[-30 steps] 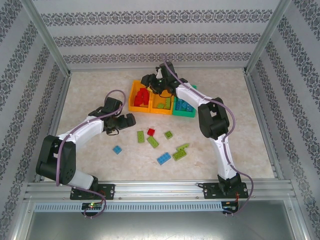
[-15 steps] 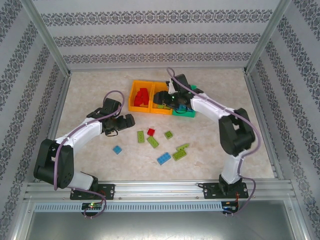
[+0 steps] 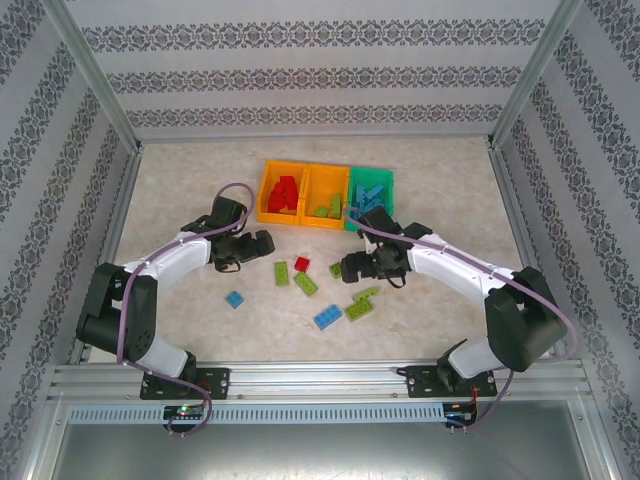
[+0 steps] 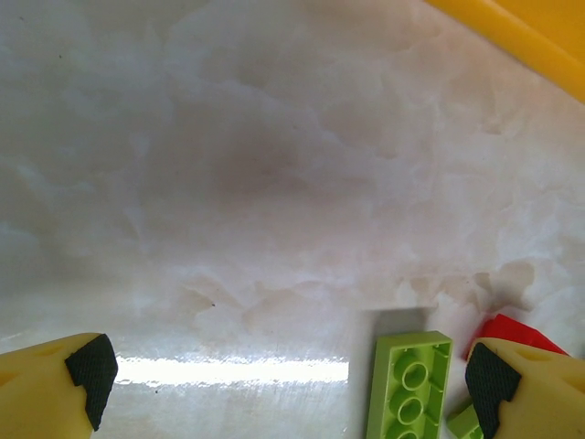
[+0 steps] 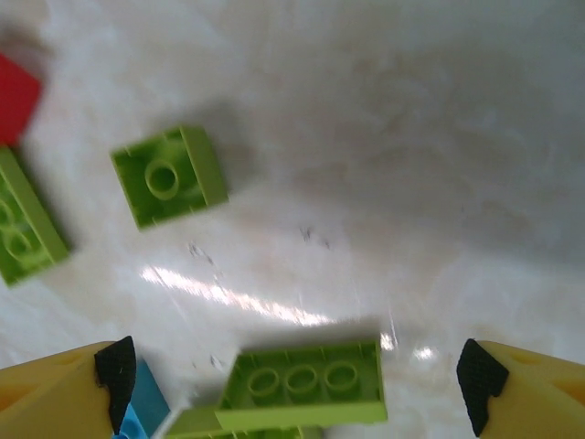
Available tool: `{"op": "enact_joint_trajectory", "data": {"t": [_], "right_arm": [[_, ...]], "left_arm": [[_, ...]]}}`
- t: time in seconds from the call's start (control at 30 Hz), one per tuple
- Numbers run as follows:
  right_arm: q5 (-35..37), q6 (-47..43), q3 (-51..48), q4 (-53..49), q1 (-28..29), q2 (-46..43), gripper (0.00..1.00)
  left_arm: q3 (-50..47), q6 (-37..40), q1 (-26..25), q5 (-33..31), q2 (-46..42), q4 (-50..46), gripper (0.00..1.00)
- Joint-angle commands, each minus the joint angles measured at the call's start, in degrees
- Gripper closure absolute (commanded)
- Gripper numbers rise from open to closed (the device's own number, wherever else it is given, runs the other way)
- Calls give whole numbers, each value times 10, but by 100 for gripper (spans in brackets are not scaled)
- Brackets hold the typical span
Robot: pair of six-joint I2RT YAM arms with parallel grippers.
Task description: Sort the legos into containers by color
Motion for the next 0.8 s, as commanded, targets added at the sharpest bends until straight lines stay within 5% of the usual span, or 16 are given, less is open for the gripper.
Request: {"op": "enact_joint_trajectory", "data": {"t": [0.0,0.77], "right_arm": [[32,-15,-1,-50,24,-3,6],[49,-15,-4,-31,72,91,11]], "left_arm": [[14,-8,4,8,-1,20,0],[-3,-13,4,2,-4,23,0]]}}
